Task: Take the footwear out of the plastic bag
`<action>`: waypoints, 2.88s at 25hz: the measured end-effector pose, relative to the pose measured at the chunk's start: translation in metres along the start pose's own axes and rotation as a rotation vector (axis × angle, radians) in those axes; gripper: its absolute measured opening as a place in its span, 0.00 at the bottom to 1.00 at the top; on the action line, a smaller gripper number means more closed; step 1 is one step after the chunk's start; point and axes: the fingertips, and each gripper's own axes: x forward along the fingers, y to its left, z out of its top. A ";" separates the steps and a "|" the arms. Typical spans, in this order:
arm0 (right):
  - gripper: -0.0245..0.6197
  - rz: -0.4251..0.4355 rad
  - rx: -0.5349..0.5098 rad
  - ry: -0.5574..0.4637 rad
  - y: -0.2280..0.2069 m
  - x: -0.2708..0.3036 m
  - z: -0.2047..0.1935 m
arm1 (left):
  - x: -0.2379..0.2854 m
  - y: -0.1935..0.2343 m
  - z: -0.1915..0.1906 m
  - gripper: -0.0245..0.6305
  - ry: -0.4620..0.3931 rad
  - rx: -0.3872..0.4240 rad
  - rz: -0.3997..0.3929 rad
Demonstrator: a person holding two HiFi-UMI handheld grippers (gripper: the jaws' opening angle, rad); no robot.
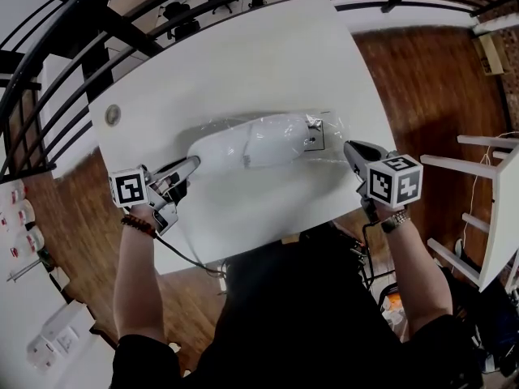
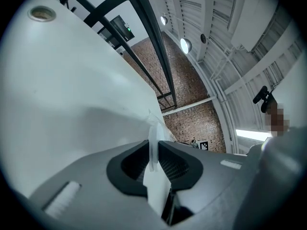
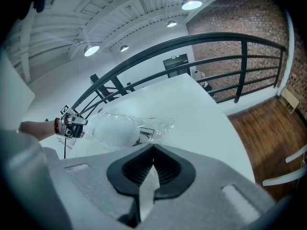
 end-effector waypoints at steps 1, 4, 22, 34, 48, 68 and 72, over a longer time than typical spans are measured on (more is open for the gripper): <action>0.03 -0.003 0.000 -0.003 -0.002 -0.002 0.000 | -0.001 -0.001 -0.001 0.16 -0.008 0.000 -0.001; 0.03 -0.011 -0.002 -0.011 -0.009 -0.010 0.001 | -0.005 -0.008 -0.004 0.16 -0.033 0.002 -0.006; 0.03 -0.046 -0.004 -0.043 -0.042 -0.046 -0.005 | -0.038 -0.031 -0.030 0.15 -0.204 -0.042 -0.012; 0.03 -0.067 0.019 -0.061 -0.069 -0.066 -0.005 | -0.059 -0.032 -0.040 0.15 -0.350 -0.075 -0.018; 0.03 -0.045 0.129 -0.099 -0.082 -0.073 -0.003 | -0.083 -0.031 -0.056 0.15 -0.593 -0.143 -0.018; 0.03 -0.062 0.152 -0.118 -0.081 -0.058 0.002 | -0.097 0.009 -0.079 0.15 -0.870 -0.261 0.086; 0.11 -0.063 0.132 -0.110 -0.080 -0.062 0.010 | -0.103 0.020 -0.083 0.17 -0.905 -0.277 0.178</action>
